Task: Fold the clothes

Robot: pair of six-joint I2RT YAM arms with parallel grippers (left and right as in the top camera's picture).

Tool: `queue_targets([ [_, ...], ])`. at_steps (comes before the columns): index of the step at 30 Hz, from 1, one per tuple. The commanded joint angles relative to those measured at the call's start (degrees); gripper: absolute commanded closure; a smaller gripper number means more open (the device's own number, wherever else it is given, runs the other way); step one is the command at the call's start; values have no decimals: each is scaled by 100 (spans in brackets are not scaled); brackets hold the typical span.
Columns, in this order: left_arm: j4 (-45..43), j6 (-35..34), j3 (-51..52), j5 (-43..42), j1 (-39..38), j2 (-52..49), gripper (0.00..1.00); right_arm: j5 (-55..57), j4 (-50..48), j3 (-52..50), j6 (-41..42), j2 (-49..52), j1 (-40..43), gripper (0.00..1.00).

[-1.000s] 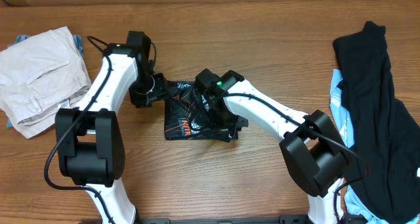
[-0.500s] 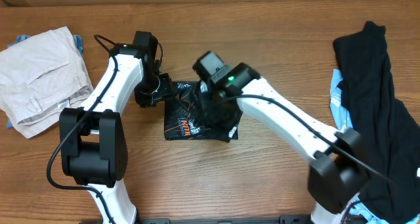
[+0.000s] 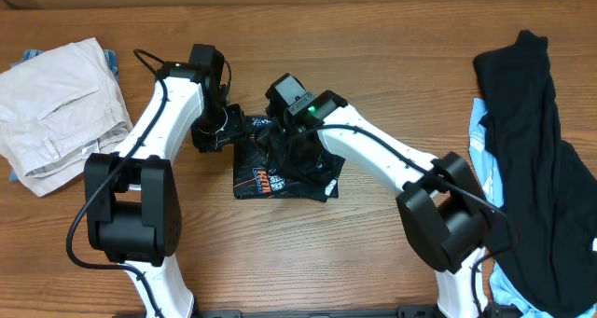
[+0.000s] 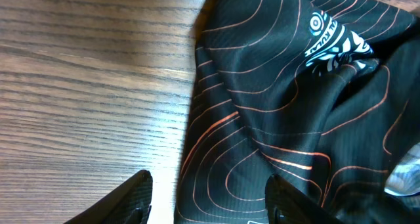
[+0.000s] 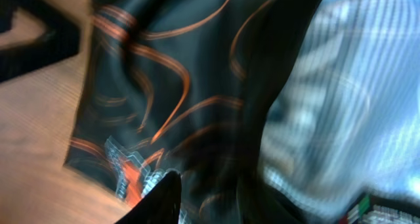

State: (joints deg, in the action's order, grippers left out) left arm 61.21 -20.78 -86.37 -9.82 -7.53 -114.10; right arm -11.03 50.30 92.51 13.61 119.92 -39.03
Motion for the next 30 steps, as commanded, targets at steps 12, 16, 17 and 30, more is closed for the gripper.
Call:
queue_targets([
  [12,2,107,50,-11,-17,125,41,151,-520,9,400,-17,627,68],
  [16,0,107,50,-11,-17,125,41,-369,-520,9,398,-17,627,69],
  [17,-2,107,50,-9,-17,125,41,-498,-522,9,396,-17,621,69],
  [30,22,109,50,-9,-17,125,41,-555,-704,-28,396,0,463,69],
])
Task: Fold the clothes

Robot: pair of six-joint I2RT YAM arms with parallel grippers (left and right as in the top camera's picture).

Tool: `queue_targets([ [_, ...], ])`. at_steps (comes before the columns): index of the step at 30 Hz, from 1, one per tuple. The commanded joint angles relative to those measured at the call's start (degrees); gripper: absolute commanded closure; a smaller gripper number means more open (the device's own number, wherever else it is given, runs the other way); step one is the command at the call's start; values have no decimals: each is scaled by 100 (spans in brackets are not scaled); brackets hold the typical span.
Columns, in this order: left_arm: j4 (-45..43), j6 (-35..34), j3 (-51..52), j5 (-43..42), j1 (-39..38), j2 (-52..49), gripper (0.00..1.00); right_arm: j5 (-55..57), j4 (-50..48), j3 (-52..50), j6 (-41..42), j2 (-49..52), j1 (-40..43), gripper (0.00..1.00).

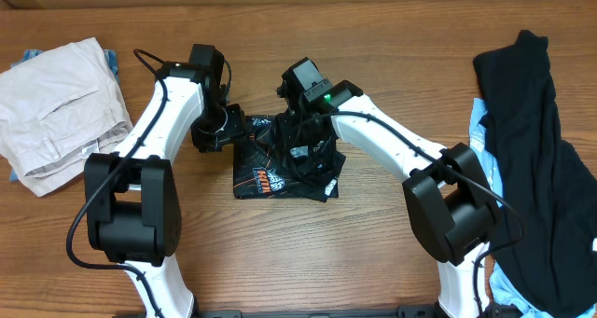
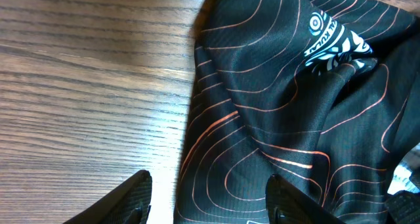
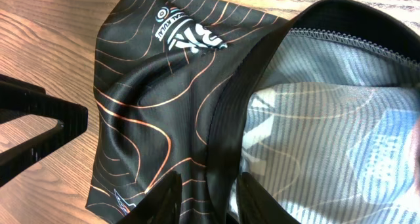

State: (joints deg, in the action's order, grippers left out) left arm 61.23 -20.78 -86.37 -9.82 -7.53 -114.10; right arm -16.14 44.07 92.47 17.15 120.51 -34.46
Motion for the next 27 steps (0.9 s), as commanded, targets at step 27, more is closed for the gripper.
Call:
queue_targets([
  [27,26,111,50,-7,-17,125,40,-540,-780,-229,44,304,83,74],
])
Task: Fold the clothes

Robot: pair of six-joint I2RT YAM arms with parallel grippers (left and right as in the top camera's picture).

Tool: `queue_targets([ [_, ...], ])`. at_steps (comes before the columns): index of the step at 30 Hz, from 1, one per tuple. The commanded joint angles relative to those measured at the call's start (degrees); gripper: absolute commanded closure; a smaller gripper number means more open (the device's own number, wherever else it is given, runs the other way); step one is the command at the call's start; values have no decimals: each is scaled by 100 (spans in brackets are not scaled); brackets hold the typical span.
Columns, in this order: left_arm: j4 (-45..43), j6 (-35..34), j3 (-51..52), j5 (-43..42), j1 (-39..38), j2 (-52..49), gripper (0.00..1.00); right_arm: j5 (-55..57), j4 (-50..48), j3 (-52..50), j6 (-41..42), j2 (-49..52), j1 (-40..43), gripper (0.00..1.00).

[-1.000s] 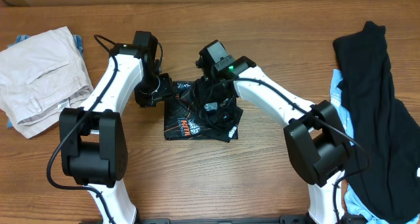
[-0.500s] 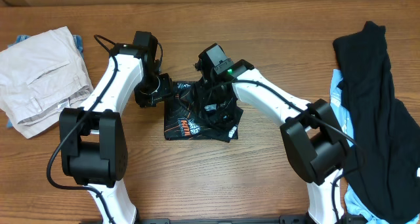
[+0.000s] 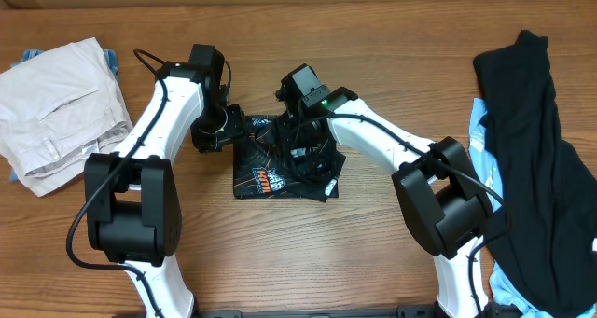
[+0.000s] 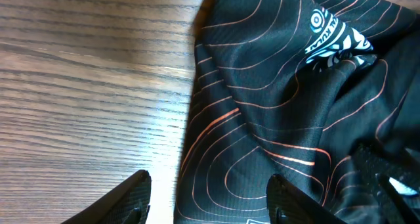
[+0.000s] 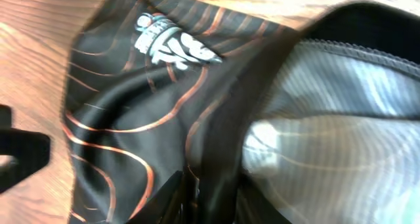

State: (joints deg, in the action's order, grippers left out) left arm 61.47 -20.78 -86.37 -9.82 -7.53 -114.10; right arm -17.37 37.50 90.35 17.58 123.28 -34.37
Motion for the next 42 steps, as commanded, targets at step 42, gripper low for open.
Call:
queue_targets([
  [42,153,109,50,101,-44,125,39,129,1740,597,-433,-1003,682,96],
])
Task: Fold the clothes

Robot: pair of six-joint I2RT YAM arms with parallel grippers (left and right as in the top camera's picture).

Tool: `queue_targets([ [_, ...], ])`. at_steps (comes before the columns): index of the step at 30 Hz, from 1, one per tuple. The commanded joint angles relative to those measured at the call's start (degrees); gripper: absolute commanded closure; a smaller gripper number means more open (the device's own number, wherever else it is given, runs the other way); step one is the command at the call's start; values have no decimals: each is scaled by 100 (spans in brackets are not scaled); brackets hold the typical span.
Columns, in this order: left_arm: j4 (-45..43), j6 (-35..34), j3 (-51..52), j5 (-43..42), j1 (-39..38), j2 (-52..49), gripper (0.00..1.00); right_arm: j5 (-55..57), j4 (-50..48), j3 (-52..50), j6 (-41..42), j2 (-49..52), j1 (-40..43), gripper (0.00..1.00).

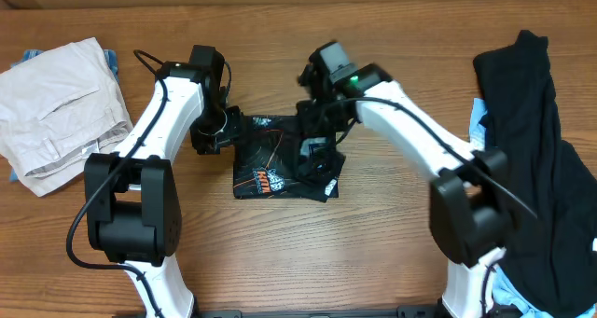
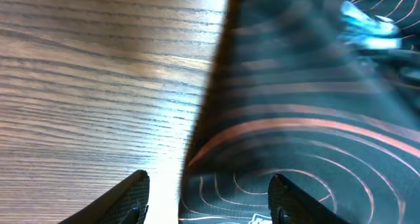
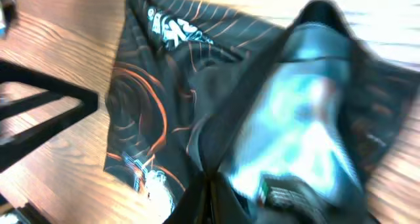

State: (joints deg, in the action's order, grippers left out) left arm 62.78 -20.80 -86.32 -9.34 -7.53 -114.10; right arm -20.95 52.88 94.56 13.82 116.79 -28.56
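Note:
A black sports garment point(image 1: 270, 173) with orange contour lines and a white logo lies crumpled mid-table. My right gripper point(image 1: 313, 141) is over its right part, shut on a fold of the black fabric point(image 3: 211, 184), which rises from the table; the pale lining point(image 3: 295, 112) shows beside it, blurred. At the garment's left edge my left gripper point(image 1: 222, 131) is low and open. Its fingers point(image 2: 134, 198) straddle the edge of the cloth point(image 2: 315, 119) without gripping it.
Folded beige trousers point(image 1: 56, 103) lie at the far left over something blue. A pile with a black garment point(image 1: 536, 141) and light blue cloth point(image 1: 480, 131) lies along the right side. Bare wooden table point(image 1: 308, 253) runs along the front.
My right gripper, open around the garment's fold, is now shut on it and stands further right and higher. The cloth has shifted in the left wrist view. The left arm has not moved.
My right gripper was open, low over the garment's middle. It then stood with a finger on either side of the black hem beside the pale lining. Now it is shut on that fold and lifted. My left gripper stayed open at the left edge throughout.

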Motion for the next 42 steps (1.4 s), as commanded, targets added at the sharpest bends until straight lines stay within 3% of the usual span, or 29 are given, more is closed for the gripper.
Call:
queue_targets([
  [1,20,111,46,52,-50,125,39,605,420,164,-57,-352,142,96],
  [19,-201,107,48,101,-592,125,40,1093,1078,-39,-57,-186,157,96],
  [31,-1058,105,481,31,-1145,122,66,1263,1412,-42,-13,-184,157,96],
  [42,-2114,109,1475,57,-1241,122,67,1814,1816,-599,310,-179,168,95],
])
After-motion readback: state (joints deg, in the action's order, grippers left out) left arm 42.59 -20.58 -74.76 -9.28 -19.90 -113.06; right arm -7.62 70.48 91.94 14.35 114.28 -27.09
